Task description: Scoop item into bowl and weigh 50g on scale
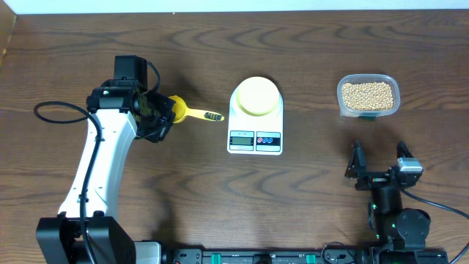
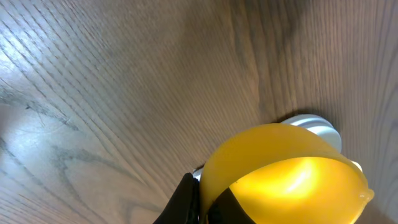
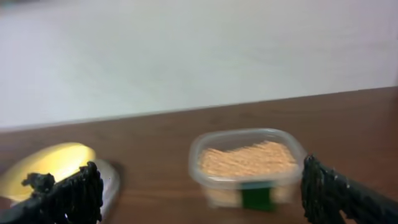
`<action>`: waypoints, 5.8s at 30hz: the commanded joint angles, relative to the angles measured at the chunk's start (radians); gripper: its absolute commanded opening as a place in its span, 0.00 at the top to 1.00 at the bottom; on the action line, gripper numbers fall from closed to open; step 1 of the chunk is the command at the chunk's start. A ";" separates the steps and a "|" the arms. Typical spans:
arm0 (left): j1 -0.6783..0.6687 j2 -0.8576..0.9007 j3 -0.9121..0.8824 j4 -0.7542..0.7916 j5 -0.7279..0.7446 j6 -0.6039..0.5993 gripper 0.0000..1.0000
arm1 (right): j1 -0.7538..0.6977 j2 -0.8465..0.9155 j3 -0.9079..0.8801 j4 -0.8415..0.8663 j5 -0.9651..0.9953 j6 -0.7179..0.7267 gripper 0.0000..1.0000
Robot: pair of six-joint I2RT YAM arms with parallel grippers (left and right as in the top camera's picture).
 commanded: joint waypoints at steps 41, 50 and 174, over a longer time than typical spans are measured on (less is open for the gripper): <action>-0.115 -0.013 0.009 -0.024 0.016 -0.196 0.92 | 0.010 1.221 0.619 0.255 -0.984 0.693 0.01; -0.116 -0.013 0.009 -0.013 0.016 -0.266 0.93 | 0.010 1.222 0.619 0.275 -0.969 0.693 0.01; -0.496 -0.013 0.009 0.193 0.172 -0.414 0.15 | 0.310 1.225 0.619 0.230 -0.677 0.665 0.99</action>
